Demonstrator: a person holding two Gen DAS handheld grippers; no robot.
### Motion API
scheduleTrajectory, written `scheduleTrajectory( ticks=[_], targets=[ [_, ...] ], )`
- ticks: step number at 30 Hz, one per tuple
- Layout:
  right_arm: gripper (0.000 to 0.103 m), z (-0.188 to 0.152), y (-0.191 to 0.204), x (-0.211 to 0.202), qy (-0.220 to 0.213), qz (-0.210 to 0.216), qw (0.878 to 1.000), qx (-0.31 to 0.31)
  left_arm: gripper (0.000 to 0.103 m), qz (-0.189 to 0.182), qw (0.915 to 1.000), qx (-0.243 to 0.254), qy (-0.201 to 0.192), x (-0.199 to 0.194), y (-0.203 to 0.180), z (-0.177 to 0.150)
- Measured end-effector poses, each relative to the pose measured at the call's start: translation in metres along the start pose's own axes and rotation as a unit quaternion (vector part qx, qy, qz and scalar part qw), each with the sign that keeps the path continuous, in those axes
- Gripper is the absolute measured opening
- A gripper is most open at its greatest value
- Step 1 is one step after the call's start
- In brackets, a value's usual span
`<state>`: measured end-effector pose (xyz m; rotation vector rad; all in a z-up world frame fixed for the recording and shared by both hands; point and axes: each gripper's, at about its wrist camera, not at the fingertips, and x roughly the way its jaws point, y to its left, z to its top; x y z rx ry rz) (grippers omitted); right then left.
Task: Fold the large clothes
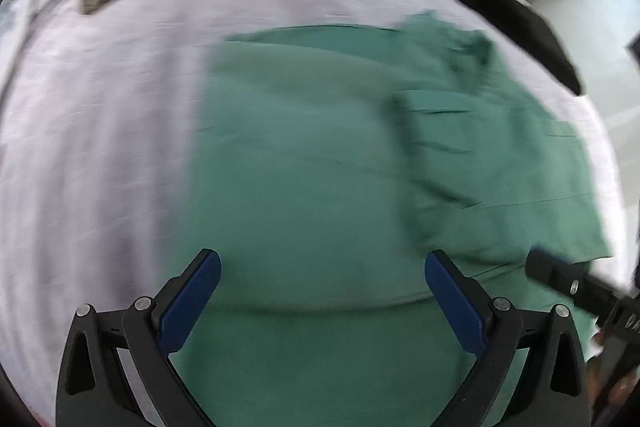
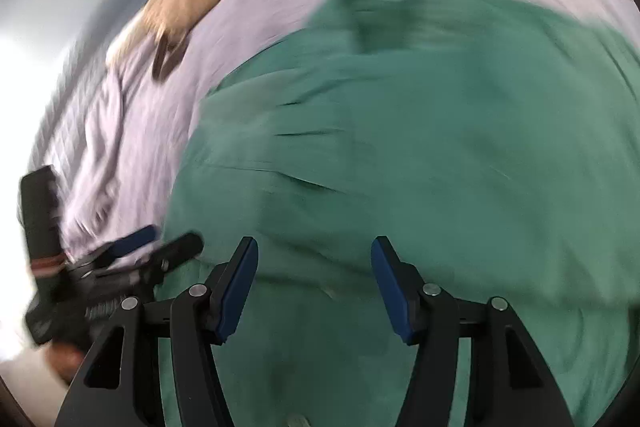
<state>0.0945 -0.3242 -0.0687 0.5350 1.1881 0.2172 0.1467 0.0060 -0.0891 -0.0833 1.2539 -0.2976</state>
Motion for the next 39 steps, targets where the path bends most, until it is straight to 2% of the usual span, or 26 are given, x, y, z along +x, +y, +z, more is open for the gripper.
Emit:
scheduleTrajectory(
  ticks=[4, 6, 8, 9, 10, 12, 15, 16, 19, 20, 22, 23, 24, 26, 28, 30, 32, 34, 37, 38, 39],
  targets=[
    [0.063, -0.025, -0.079, -0.04, -0.022, 0.014, 0.993, 0.115, 0.102, -0.073, 0.9963, 0.006, 0.046, 0.032, -0.033, 0.016],
    [0.063, -0.035, -0.11, -0.053, -0.034, 0.029, 0.985, 0.167, 0.102, -0.082, 0.9948, 0.005, 0.059, 0.046, -0.047, 0.021],
    [0.064, -0.043, -0.139, -0.062, -0.062, 0.059, 0.97, 0.228, 0.102, -0.071, 0.9959, 0.005, 0.055, 0.053, -0.059, 0.026],
    [0.066, -0.047, -0.151, -0.067, -0.076, 0.071, 0.962, 0.251, 0.096, -0.059, 0.9971, 0.003, 0.048, 0.054, -0.062, 0.027],
    [0.067, -0.049, -0.163, -0.069, -0.093, 0.085, 0.953, 0.275, 0.064, -0.054, 0.9977, 0.002, 0.042, 0.054, -0.067, 0.03],
    [0.067, -0.049, -0.183, -0.07, -0.121, 0.114, 0.935, 0.314, 0.025, -0.034, 0.9984, 0.004, 0.045, 0.056, -0.074, 0.036],
    [0.067, -0.047, -0.203, -0.064, -0.143, 0.159, 0.907, 0.363, 0.018, -0.029, 0.9993, 0.0, 0.023, 0.044, -0.073, 0.044],
    [0.067, -0.046, -0.209, -0.067, -0.152, 0.17, 0.9, 0.371, 0.013, -0.032, 0.9995, -0.003, 0.008, 0.035, -0.07, 0.047],
    [0.067, -0.048, -0.22, -0.081, -0.195, 0.174, 0.885, 0.386, 0.013, -0.038, 0.999, -0.014, -0.018, 0.02, -0.053, 0.051],
    [0.067, -0.05, -0.226, -0.083, -0.207, 0.179, 0.877, 0.395, 0.013, -0.031, 0.9992, -0.023, -0.012, 0.022, -0.046, 0.051],
    [0.067, -0.057, -0.239, -0.08, -0.21, 0.202, 0.857, 0.425, 0.006, -0.022, 0.9988, -0.043, 0.009, 0.033, -0.033, 0.051],
    [0.067, -0.061, -0.247, -0.082, -0.211, 0.208, 0.851, 0.435, 0.006, -0.015, 0.9987, -0.046, 0.015, 0.038, -0.028, 0.048],
    [0.067, -0.062, -0.246, -0.083, -0.212, 0.21, 0.849, 0.436, 0.006, -0.014, 0.9985, -0.05, 0.016, 0.039, -0.023, 0.046],
    [0.067, -0.061, -0.245, -0.086, -0.212, 0.206, 0.854, 0.428, 0.005, -0.013, 0.9984, -0.054, 0.012, 0.036, -0.016, 0.042],
    [0.062, -0.058, -0.247, -0.087, -0.209, 0.191, 0.861, 0.424, 0.005, 0.015, 0.9986, -0.047, 0.018, 0.038, -0.01, 0.036],
    [0.03, -0.059, -0.252, -0.086, -0.186, 0.153, 0.871, 0.429, 0.006, 0.032, 0.9987, -0.034, 0.021, 0.036, -0.002, 0.028],
    [0.015, -0.066, -0.256, -0.088, -0.168, 0.134, 0.877, 0.431, 0.006, 0.053, 0.9985, -0.008, 0.007, 0.027, -0.003, 0.023],
    [0.015, -0.068, -0.251, -0.097, -0.155, 0.114, 0.893, 0.406, 0.006, 0.071, 0.9974, 0.014, -0.002, 0.017, -0.003, 0.018],
    [0.026, -0.064, -0.228, -0.12, -0.131, 0.086, 0.931, 0.33, 0.006, 0.069, 0.9973, 0.028, -0.003, 0.01, -0.006, 0.017],
    [0.041, -0.061, -0.216, -0.128, -0.124, 0.079, 0.945, 0.294, 0.006, 0.065, 0.9975, 0.027, -0.002, 0.0, 0.004, 0.014],
    [0.061, -0.054, -0.205, -0.133, -0.118, 0.066, 0.955, 0.263, 0.006, 0.061, 0.9978, 0.027, -0.001, -0.002, 0.004, 0.015]
  ],
)
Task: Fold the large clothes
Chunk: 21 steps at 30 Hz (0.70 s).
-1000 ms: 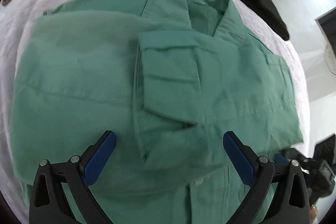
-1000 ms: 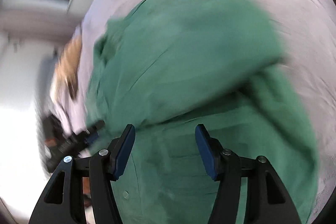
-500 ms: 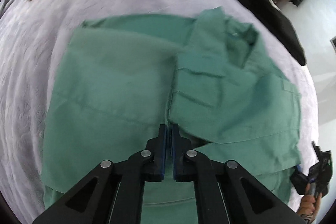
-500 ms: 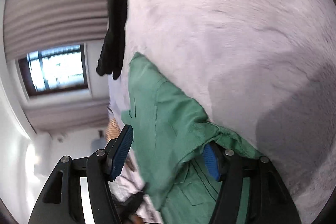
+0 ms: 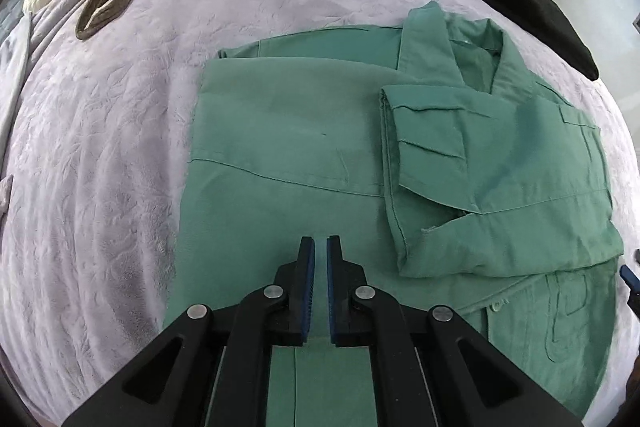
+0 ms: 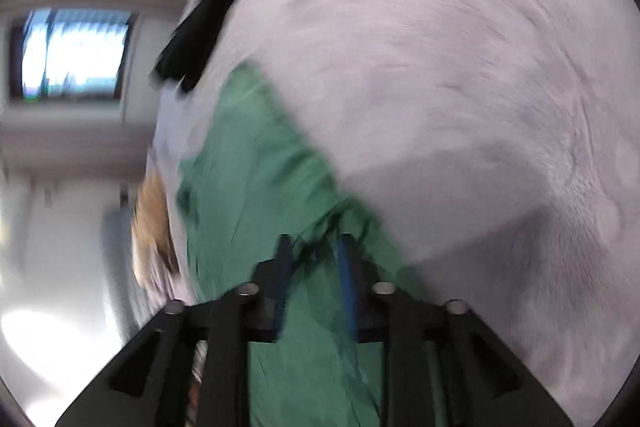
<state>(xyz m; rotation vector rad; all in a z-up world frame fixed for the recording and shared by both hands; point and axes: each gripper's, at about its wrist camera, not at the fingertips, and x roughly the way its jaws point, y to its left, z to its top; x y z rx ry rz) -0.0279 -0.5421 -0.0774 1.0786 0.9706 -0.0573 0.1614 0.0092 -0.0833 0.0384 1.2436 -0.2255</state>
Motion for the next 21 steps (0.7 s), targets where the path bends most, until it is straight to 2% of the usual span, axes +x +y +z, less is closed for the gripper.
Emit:
scheduleTrajectory(
  ticks=[1, 2, 4, 8, 12, 13, 14, 15, 18, 21],
  targets=[
    [0.069, 0.003, 0.019, -0.002, -0.001, -0.017, 0.999, -0.045, 0.006, -0.004, 1.0, -0.001, -0.001, -0.002, 0.0, 0.002],
    [0.072, 0.009, 0.029, -0.002, -0.003, -0.025, 0.997, -0.069, 0.006, -0.009, 1.0, -0.001, -0.003, -0.007, 0.004, 0.001],
    [0.072, 0.026, 0.045, 0.004, -0.01, -0.046, 0.994, -0.1, 0.006, -0.02, 0.9997, -0.002, -0.012, -0.014, -0.003, 0.009],
    [0.072, 0.085, 0.06, 0.045, -0.025, -0.077, 0.992, -0.096, 0.006, -0.037, 0.9988, 0.004, -0.03, -0.015, -0.026, 0.027],
    [0.069, 0.128, 0.056, 0.092, -0.009, -0.123, 0.988, -0.09, 0.006, -0.029, 0.9992, 0.016, -0.023, 0.005, -0.048, 0.037],
    [0.063, 0.134, 0.054, 0.098, 0.0, -0.132, 0.988, -0.083, 0.006, -0.029, 0.9992, 0.019, -0.019, 0.009, -0.052, 0.035],
    [0.02, 0.138, 0.053, 0.105, 0.009, -0.134, 0.988, -0.077, 0.006, -0.027, 0.9993, 0.02, -0.016, 0.014, -0.055, 0.034],
    [0.004, 0.14, 0.051, 0.107, 0.012, -0.14, 0.987, -0.079, 0.006, -0.022, 0.9995, 0.023, -0.009, 0.021, -0.058, 0.032],
    [0.003, 0.14, 0.038, 0.106, 0.007, -0.175, 0.98, -0.099, 0.006, -0.001, 0.9997, 0.024, 0.009, 0.039, -0.06, 0.025],
    [0.002, 0.14, 0.029, 0.099, 0.004, -0.156, 0.984, -0.08, 0.006, 0.006, 0.9996, 0.029, 0.006, 0.037, -0.059, 0.024]
  ],
)
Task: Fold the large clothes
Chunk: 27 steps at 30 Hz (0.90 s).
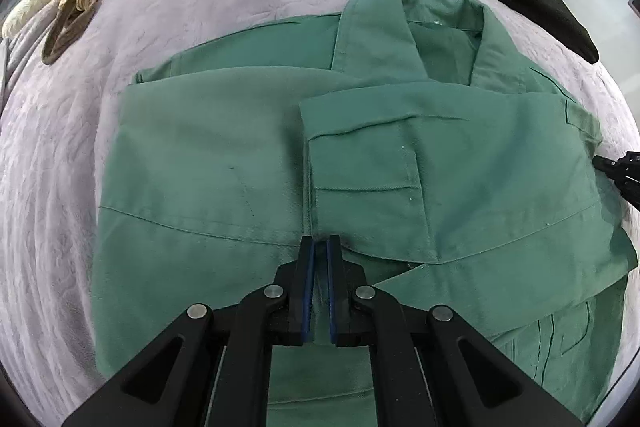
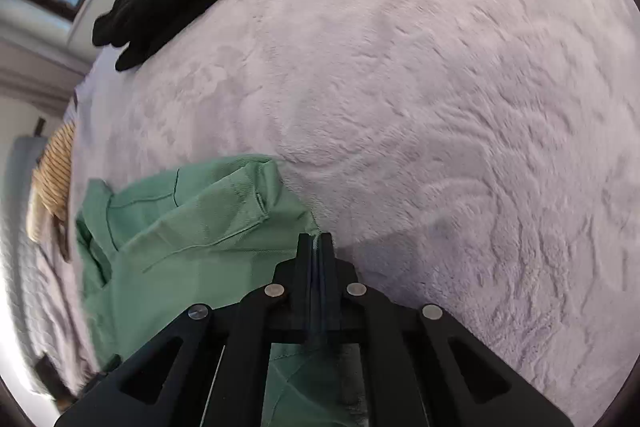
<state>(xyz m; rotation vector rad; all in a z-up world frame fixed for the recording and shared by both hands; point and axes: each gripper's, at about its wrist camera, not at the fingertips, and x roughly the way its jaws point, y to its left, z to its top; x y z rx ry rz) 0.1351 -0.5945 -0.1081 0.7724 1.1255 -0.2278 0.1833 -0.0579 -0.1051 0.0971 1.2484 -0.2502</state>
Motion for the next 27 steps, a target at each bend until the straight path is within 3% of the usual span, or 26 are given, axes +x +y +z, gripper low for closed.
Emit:
scheduleTrajectory(
  ticks=[6, 11, 13, 14, 15, 17, 18, 19, 20, 22, 27],
  targets=[
    [0.006, -0.033, 0.003, -0.048, -0.013, 0.005, 1.0, -0.011, 0.006, -0.012, 0.9997, 0.004, -0.023, -0.034, 0.01, 0.0],
    [0.01, -0.092, 0.003, -0.077, 0.025, 0.064, 0.998, 0.002, 0.006, -0.029, 0.999, 0.014, -0.032, -0.052, 0.001, -0.006],
    [0.03, -0.116, -0.004, -0.083, 0.035, 0.1, 0.994, 0.034, 0.006, -0.036, 0.9987, 0.015, -0.033, -0.052, -0.004, -0.011],
    [0.051, -0.123, -0.006, -0.081, 0.04, 0.11, 0.992, 0.045, 0.006, -0.037, 0.9987, 0.015, -0.031, -0.051, -0.005, -0.013],
    [0.056, -0.129, -0.008, -0.08, 0.045, 0.117, 0.99, 0.058, 0.006, -0.038, 0.9988, 0.014, -0.028, -0.048, -0.006, -0.014],
    [0.056, -0.135, -0.017, -0.075, 0.045, 0.12, 0.988, 0.082, 0.006, -0.042, 0.9988, 0.013, -0.022, -0.043, -0.009, -0.016],
    [0.047, -0.134, -0.023, -0.073, 0.038, 0.12, 0.988, 0.093, 0.006, -0.042, 0.9988, 0.015, -0.021, -0.042, -0.011, -0.02],
    [0.036, -0.129, -0.03, -0.07, 0.025, 0.124, 0.986, 0.11, 0.006, -0.037, 0.9989, 0.02, -0.02, -0.039, -0.014, -0.021],
    [0.007, -0.126, -0.036, -0.066, 0.022, 0.124, 0.985, 0.12, 0.006, -0.029, 0.9992, 0.024, -0.015, -0.031, -0.014, -0.022],
    [0.003, -0.121, -0.046, -0.054, 0.028, 0.09, 0.987, 0.129, 0.006, -0.016, 0.9995, 0.028, 0.004, -0.018, -0.016, -0.029],
    [0.001, -0.133, -0.049, -0.048, 0.04, 0.061, 0.994, 0.081, 0.006, 0.008, 0.9983, 0.057, 0.004, -0.02, -0.02, -0.045]
  ],
)
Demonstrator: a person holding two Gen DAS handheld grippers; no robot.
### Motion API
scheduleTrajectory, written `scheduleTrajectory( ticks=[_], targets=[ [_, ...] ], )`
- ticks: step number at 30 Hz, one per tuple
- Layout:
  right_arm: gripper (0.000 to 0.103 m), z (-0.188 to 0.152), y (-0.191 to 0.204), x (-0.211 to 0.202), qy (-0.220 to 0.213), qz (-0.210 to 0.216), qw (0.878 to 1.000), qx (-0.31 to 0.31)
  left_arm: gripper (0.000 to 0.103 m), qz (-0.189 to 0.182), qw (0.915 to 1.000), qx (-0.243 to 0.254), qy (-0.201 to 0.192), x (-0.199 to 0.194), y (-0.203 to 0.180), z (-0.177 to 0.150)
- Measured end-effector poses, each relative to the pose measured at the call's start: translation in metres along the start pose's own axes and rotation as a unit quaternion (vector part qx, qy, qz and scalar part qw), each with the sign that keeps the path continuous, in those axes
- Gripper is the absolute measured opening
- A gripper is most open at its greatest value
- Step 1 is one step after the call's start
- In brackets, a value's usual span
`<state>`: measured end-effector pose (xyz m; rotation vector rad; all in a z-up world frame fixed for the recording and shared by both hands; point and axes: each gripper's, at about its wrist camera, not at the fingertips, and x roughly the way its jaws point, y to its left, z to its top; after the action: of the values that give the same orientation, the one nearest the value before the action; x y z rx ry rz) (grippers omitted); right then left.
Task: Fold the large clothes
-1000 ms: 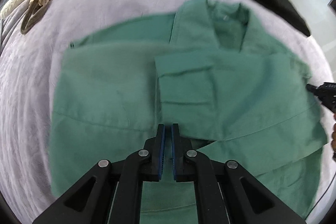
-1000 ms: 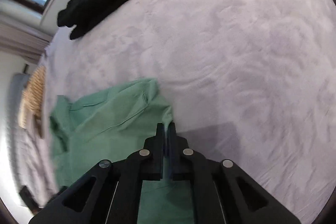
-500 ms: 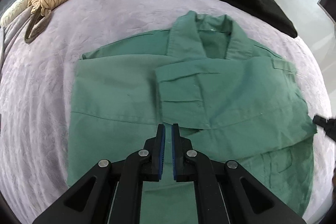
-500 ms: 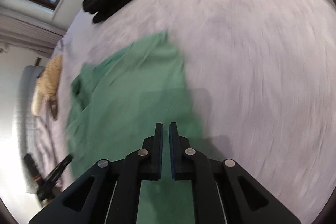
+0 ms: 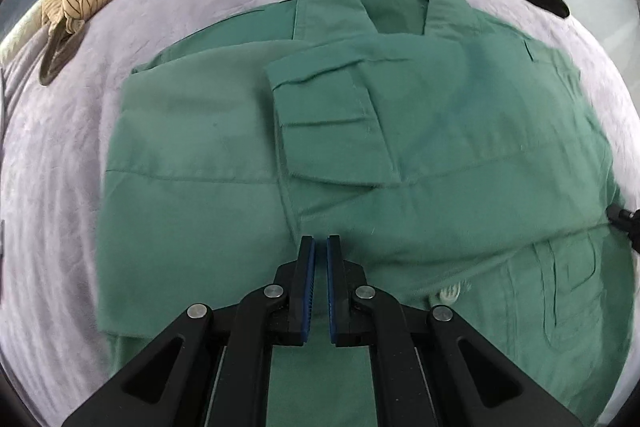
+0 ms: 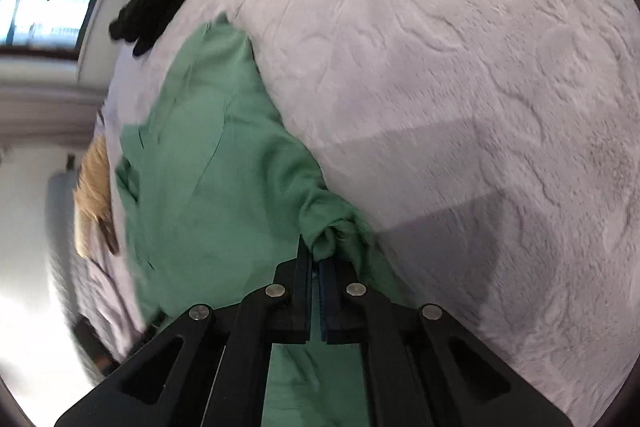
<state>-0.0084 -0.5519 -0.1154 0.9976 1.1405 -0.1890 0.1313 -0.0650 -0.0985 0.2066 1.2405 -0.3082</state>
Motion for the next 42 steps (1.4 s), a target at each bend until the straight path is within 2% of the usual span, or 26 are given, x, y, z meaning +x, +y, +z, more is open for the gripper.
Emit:
scheduleTrajectory(
  ticks=[5, 10, 11, 13, 14, 15, 16, 18, 23, 25, 27, 28, 32, 42],
  targets=[
    [0.007, -0.012, 0.007, -0.018, 0.01, -0.012, 1.0, -0.022, 0.006, 0.005, 0.9997, -0.024, 0.007, -0.017, 0.012, -0.013],
    [0.008, -0.033, 0.018, -0.024, 0.029, -0.013, 0.999, -0.039, 0.006, 0.019, 0.9989, -0.041, 0.012, -0.03, 0.016, -0.027],
    [0.013, -0.036, 0.022, -0.021, 0.033, -0.018, 0.998, -0.044, 0.006, 0.02, 0.9987, -0.045, 0.014, -0.031, 0.018, -0.031],
    [0.033, -0.046, 0.028, -0.018, 0.041, -0.024, 0.998, -0.051, 0.008, 0.02, 0.9984, -0.05, 0.018, -0.036, 0.016, -0.04],
    [0.048, -0.05, 0.031, -0.018, 0.042, -0.025, 0.997, -0.054, 0.017, 0.024, 0.9981, -0.053, 0.021, -0.036, 0.017, -0.044],
    [0.052, -0.055, 0.032, -0.018, 0.044, -0.025, 0.997, -0.059, 0.068, 0.027, 0.9978, -0.055, 0.026, -0.038, 0.017, -0.049],
    [0.052, -0.059, 0.036, -0.017, 0.047, -0.028, 0.996, -0.065, 0.102, 0.034, 0.9973, -0.057, 0.031, -0.039, 0.017, -0.054],
    [0.052, -0.066, 0.042, -0.016, 0.054, -0.034, 0.995, -0.074, 0.102, 0.05, 0.997, -0.057, 0.018, -0.049, 0.015, -0.066],
    [0.052, -0.085, 0.056, -0.015, 0.067, -0.057, 0.991, -0.098, 0.102, 0.051, 0.9963, -0.057, 0.039, -0.06, 0.015, -0.083],
    [0.059, -0.093, 0.061, -0.016, 0.07, -0.073, 0.988, -0.115, 0.102, 0.058, 0.9951, -0.061, 0.051, -0.063, 0.019, -0.085],
    [0.076, -0.099, 0.067, -0.02, 0.07, -0.076, 0.986, -0.131, 0.102, 0.065, 0.994, -0.065, 0.06, -0.067, 0.023, -0.09],
    [0.081, -0.102, 0.071, -0.023, 0.069, -0.078, 0.985, -0.14, 0.102, 0.068, 0.9937, -0.065, 0.062, -0.069, 0.025, -0.091],
    [0.089, -0.114, 0.085, -0.034, 0.065, -0.082, 0.98, -0.169, 0.102, 0.069, 0.9937, -0.058, 0.066, -0.078, 0.027, -0.096],
    [0.09, -0.136, 0.089, -0.043, 0.077, -0.061, 0.982, -0.161, 0.102, 0.056, 0.9936, -0.06, 0.077, -0.099, 0.03, -0.115]
  ],
)
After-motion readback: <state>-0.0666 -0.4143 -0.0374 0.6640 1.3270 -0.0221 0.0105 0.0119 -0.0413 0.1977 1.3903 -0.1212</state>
